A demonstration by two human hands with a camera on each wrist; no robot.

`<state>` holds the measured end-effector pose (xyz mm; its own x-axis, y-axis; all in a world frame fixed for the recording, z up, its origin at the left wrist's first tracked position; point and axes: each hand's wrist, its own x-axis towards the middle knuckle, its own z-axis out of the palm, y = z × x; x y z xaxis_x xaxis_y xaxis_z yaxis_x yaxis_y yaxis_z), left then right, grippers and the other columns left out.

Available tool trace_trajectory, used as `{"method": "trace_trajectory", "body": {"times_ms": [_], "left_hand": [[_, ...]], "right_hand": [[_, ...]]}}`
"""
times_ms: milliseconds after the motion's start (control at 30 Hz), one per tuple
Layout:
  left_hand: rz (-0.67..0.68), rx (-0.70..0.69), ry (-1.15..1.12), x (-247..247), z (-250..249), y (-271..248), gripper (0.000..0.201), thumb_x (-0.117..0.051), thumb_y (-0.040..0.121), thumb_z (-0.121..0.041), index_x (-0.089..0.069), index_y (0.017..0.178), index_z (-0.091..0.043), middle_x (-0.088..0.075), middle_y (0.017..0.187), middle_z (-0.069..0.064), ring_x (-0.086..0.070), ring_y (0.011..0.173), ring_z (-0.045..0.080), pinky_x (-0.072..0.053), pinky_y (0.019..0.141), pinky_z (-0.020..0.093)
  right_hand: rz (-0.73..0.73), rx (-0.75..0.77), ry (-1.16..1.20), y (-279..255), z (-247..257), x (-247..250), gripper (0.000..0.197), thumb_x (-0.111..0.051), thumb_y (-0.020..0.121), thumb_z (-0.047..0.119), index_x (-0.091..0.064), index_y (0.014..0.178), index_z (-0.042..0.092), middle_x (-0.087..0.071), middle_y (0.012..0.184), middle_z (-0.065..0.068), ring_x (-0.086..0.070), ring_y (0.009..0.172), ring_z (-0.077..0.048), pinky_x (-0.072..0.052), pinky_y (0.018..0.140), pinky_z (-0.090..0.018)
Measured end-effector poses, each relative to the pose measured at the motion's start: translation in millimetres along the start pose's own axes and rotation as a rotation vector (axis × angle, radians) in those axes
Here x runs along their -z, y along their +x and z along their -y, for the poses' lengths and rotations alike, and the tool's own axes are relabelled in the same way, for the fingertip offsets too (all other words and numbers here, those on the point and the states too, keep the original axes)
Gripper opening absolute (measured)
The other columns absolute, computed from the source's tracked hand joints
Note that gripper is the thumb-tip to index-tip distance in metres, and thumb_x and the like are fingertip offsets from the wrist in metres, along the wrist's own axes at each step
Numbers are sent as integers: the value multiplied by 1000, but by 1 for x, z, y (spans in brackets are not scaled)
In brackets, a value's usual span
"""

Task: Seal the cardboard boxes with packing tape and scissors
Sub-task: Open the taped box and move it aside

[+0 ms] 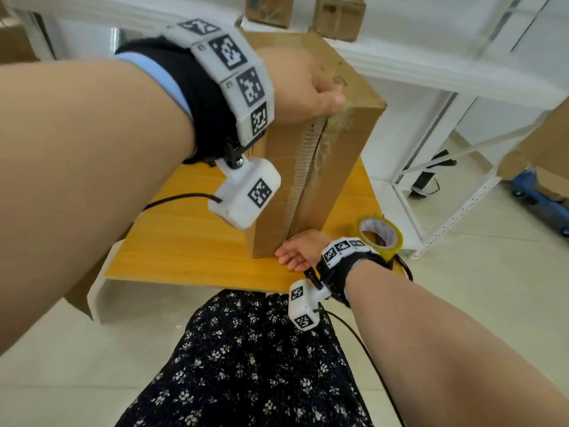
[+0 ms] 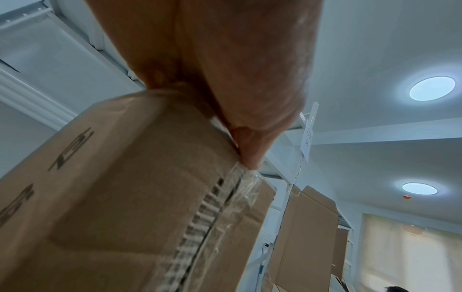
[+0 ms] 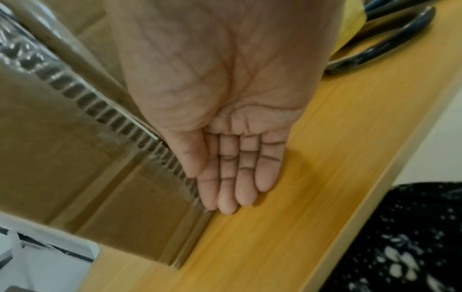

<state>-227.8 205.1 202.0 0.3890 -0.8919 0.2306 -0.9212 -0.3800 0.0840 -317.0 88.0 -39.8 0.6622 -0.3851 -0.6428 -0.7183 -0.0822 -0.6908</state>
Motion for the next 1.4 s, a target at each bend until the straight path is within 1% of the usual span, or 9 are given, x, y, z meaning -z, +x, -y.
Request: {"method": "trace_trajectory", "body": {"times_ms": [167, 300, 433, 767, 967, 1067, 1200, 1300, 1400], "left_hand": [[62, -31, -43, 7, 4, 0, 50, -32, 98, -59, -47, 141, -39, -49, 144, -12, -49, 127, 16, -36, 101, 31], [74, -2, -73, 10, 7, 1, 48, -34, 97, -59, -46, 140, -41, -47, 145, -12, -47, 129, 17, -32, 92, 27], [93, 4, -89, 12, 6, 3, 48, -37, 97, -58, -49, 139, -39, -47, 145, -11, -47, 130, 17, -31, 93, 24], [116, 37, -106, 14, 6, -4, 45, -28, 101, -54, -47, 140, -42, -52, 142, -5, -50, 125, 20, -36, 101, 31], [-10, 99, -394, 27, 4, -1, 53, -32, 104, -43, -12, 153, -41, -31, 156, -3, -34, 141, 19, -25, 106, 24], [-138, 244, -554, 25, 16, -1, 62, -39, 102, -42, -7, 155, -36, -18, 161, 0, -30, 143, 21, -27, 107, 27], [-36, 576, -606, 18, 38, -4, 96, -46, 88, -68, 2, 156, -20, -22, 159, 12, -31, 142, 34, -32, 113, 46], [64, 590, -852, 9, 40, -21, 127, -68, 51, -85, -13, 152, -32, -39, 147, 0, -43, 130, 32, -48, 92, 55], [31, 460, -952, -14, 36, -32, 141, -90, 33, -65, -5, 144, -49, -46, 136, -6, -55, 116, 29, -58, 68, 53]], "right_hand": [[-71, 9, -247, -5, 15, 8, 19, -57, 97, 16, -59, 79, 15, -63, 75, -5, -59, 60, -15, -49, 57, -24], [-80, 104, -398, -49, 59, 32, 23, -61, 95, 16, -69, 108, -1, -72, 103, -16, -70, 90, -23, -58, 89, -38], [-67, 224, -344, -113, 112, 53, 37, -48, 99, 9, -57, 129, -11, -67, 102, -30, -59, 70, -17, -45, 67, -24], [-822, 1013, -34, -188, 135, 78, 29, -53, 82, 17, -70, 59, 14, -71, 64, -4, -67, 65, -21, -58, 71, -41], [-984, 718, -53, -195, 164, 100, 26, -50, 88, 24, -68, 82, 6, -70, 87, -11, -66, 89, -30, -54, 82, -42], [-808, 558, -204, -183, 161, 95, 22, -55, 92, 21, -68, 106, 9, -69, 103, -12, -63, 94, -25, -52, 85, -36], [-641, 471, -30, -176, 159, 84, 11, -59, 93, 17, -53, 88, 25, -66, 108, -11, -65, 101, -29, -57, 89, -48], [-616, 475, 47, -180, 158, 81, 8, -58, 93, 18, -55, 99, 22, -64, 114, -13, -64, 104, -31, -56, 90, -53], [-545, 539, 131, -176, 147, 78, 66, -65, 86, 55, -41, 140, 25, -60, 126, -4, -64, 107, -22, -55, 93, -47]]}}
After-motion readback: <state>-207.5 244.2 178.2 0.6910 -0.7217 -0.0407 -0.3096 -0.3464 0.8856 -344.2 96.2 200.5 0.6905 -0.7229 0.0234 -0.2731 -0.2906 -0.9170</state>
